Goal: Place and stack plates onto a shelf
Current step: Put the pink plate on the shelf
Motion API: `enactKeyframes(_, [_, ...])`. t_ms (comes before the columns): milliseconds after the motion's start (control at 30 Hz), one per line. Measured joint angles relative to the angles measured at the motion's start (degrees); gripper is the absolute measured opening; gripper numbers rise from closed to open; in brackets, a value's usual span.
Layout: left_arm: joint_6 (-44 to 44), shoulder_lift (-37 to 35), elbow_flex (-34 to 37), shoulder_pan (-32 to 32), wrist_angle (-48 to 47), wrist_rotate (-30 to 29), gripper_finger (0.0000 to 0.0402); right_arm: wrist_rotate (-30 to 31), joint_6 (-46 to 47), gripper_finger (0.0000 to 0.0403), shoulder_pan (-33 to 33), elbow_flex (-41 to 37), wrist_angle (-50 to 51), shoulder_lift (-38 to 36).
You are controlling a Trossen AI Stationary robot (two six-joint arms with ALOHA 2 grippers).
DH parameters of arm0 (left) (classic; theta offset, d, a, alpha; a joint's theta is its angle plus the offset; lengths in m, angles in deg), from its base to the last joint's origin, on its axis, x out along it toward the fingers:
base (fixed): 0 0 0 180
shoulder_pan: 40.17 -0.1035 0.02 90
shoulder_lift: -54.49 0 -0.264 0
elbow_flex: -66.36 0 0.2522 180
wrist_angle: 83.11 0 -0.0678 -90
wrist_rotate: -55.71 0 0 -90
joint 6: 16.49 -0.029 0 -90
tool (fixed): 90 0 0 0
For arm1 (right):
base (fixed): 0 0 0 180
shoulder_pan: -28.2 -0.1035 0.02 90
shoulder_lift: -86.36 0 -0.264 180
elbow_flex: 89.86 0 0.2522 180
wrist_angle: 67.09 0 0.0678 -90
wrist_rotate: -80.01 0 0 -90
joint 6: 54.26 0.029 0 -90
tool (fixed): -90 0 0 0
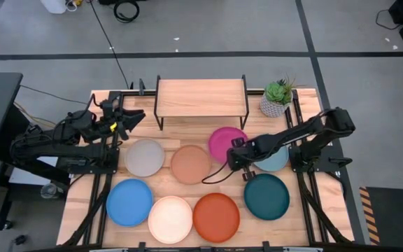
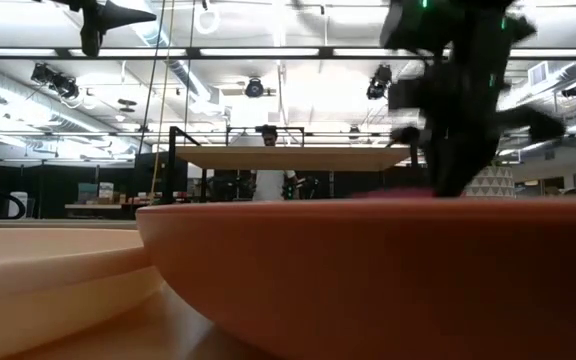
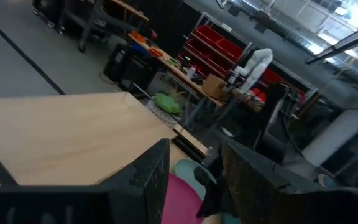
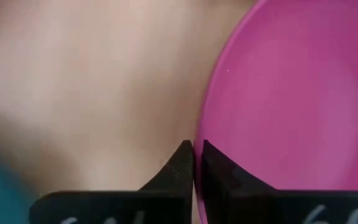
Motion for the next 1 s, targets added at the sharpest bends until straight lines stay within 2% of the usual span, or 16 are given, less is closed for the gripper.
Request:
enactKeyframes(167, [1.8,0.0,0.0,0.0,0.1,1.2,0.0155,-7.1,0.2,0.0031,-1.2,7.5,8.2,-6.5])
enactKeyframes(333, [1.8,0.0,0.0,0.0,0.0,0.8,0.0155,-10.0,0.2,0.0023,-1.5,16.0,9.3,-12.6])
enactKeyframes(433, [1.8,0.0,0.0,0.0,0.1,0.7,0.0155,-4.9,-1.6,0.0022,-1.4,21.3,8.9,-15.3])
enactKeyframes(600, [1.8,0.1,0.0,0.0,0.1,-0.6,0.0155,9.0,-12.8,0.0033,1.1,25.1,8.4,-16.3])
enactKeyframes(833, [1.8,1.9,0.0,0.0,0.9,-3.3,0.0155,9.6,-23.8,0.0030,12.4,25.0,8.5,-10.4])
enactKeyframes(1000, [0.5,2.3,0.0,0.0,4.3,2.0,0.0155,11.1,-26.9,0.0027,18.0,25.0,8.9,-5.4])
